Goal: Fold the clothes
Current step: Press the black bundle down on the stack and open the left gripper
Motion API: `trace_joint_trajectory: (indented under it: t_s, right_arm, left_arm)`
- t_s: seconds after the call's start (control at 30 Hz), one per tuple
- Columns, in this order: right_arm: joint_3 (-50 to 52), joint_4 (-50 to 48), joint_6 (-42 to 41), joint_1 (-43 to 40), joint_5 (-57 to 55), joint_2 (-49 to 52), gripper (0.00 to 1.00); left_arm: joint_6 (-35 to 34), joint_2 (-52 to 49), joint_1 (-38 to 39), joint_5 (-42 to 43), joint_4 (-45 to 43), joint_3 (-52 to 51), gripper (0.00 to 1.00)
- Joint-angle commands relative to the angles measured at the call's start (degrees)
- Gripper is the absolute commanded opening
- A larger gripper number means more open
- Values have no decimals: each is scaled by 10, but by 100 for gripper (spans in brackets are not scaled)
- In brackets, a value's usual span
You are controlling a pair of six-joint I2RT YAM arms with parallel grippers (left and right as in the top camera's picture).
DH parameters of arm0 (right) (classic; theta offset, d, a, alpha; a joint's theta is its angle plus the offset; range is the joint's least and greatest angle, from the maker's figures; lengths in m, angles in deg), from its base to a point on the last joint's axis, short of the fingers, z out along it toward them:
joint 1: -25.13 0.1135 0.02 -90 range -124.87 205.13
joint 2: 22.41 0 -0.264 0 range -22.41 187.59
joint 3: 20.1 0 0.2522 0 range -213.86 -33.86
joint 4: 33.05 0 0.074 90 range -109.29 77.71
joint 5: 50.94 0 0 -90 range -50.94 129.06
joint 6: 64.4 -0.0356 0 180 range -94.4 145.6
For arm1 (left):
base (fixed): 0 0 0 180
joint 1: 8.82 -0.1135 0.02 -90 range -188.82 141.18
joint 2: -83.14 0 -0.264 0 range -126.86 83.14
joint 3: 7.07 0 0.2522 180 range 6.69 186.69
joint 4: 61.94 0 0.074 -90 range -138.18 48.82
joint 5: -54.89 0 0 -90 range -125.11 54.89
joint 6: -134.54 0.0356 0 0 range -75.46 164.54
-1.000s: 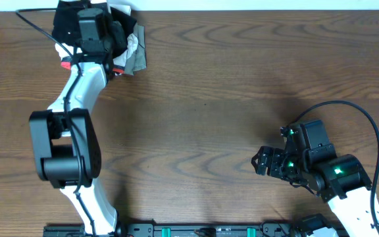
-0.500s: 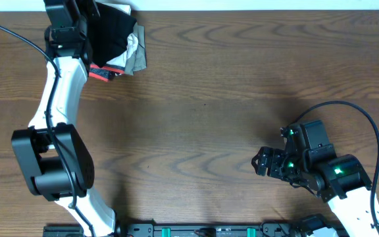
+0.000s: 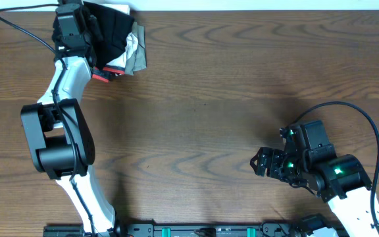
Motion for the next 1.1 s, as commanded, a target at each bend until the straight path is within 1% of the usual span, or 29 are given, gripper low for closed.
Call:
trace_joint_trajectory:
  t_s: [0.0, 0.2, 0.3, 0.4, 0.63, 0.7, 0.8, 0.9, 0.93, 0.97, 1.03, 1.07]
  right_arm:
    - [-7, 0, -5, -6, 8, -3, 89]
    - [-7, -2, -5, -6, 8, -3, 89]
    - [-7, -4, -5, -6, 8, -3, 89]
    - [-7, -2, 0, -6, 8, -3, 89]
    - [-7, 3, 4, -5, 8, -3, 89]
    - [-7, 3, 3, -5, 8, -3, 89]
    - [-7, 3, 3, -5, 9, -2, 89]
    - [-7, 5, 3, -5, 9, -2, 89]
    - [-7, 5, 3, -5, 9, -2, 89]
    - [-7, 5, 3, -5, 9, -2, 89]
    - [-7, 5, 3, -5, 9, -2, 89]
    - [-7, 5, 3, -5, 9, -3, 89]
  left_arm:
    - [8, 37, 10, -7, 4, 7, 6]
    - [9, 110, 47, -7, -16, 7, 6]
    - [10, 118, 65, -7, -28, 7, 7]
    - [10, 101, 68, -7, -34, 7, 6]
    - [10, 11, 55, -7, -33, 7, 7]
    - [10, -16, 55, -7, -28, 7, 10]
    - [10, -41, 56, -7, -20, 7, 12]
    - [10, -42, 56, -7, -18, 7, 13]
    - [10, -36, 56, -7, -18, 7, 16]
    - [10, -26, 56, -7, -18, 7, 17]
    - [10, -1, 56, -7, -18, 7, 25]
    - [9, 15, 56, -7, -18, 7, 33]
